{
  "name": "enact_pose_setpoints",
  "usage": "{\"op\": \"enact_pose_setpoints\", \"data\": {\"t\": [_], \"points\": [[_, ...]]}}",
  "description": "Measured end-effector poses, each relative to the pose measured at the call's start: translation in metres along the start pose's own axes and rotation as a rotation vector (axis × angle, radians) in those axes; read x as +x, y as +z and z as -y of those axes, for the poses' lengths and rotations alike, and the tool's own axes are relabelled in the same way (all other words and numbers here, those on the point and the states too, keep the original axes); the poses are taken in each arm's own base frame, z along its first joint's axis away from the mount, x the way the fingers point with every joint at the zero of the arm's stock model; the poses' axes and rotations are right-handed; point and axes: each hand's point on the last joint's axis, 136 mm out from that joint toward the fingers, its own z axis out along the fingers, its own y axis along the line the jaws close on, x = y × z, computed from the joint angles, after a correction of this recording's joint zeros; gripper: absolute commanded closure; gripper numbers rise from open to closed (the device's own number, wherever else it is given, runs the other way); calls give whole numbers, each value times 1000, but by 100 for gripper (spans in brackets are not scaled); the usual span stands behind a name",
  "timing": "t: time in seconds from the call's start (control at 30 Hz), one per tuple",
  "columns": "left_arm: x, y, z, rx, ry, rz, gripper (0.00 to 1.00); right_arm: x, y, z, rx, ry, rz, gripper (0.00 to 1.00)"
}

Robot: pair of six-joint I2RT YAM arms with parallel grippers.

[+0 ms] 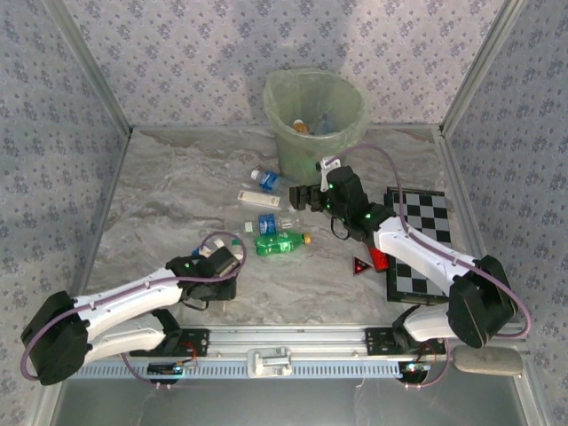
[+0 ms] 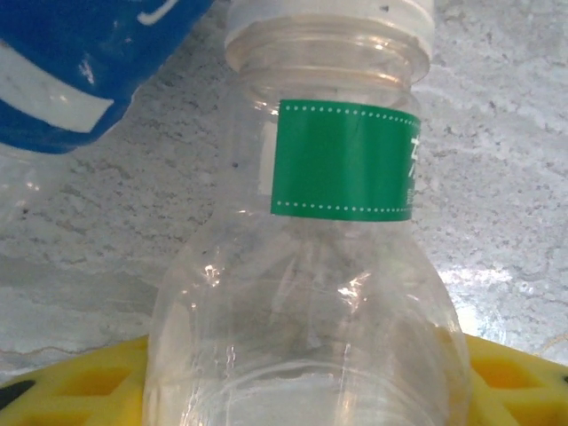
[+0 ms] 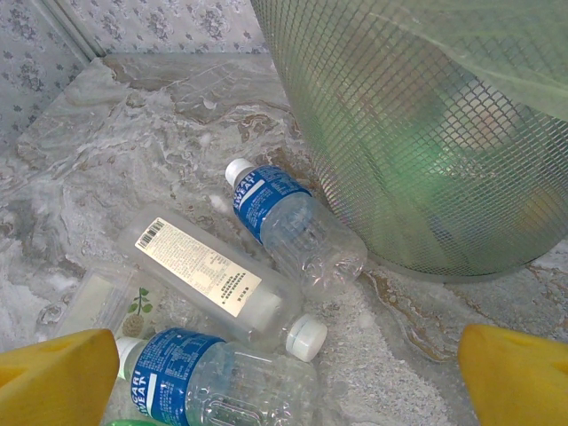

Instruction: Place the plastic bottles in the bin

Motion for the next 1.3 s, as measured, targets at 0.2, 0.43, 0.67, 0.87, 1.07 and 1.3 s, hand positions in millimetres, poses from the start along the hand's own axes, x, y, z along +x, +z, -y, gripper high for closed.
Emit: {"op": "enact_pose_setpoints", "data": {"t": [0.2,0.43,0.67,0.87,1.07,1.3], "points": [[-2,-3,2,9,15,23,49,0,0,1,1,1,0,0],[-37,-37,14,89,-52,188,50,-1,0,3,5,3,1,0],[-93,-80,35,178,-136,423,50,-1,0,3,7,4,2,0],[-143,-112,47,215,-185,644,50,-1,0,4,8,5,3,0],[-211,-136,55,252,-208,807,50,-1,1,7,12,8,3,0],[-295,-192,105,357,-57,942,49,16,3,12,18,11,-26,0]]}}
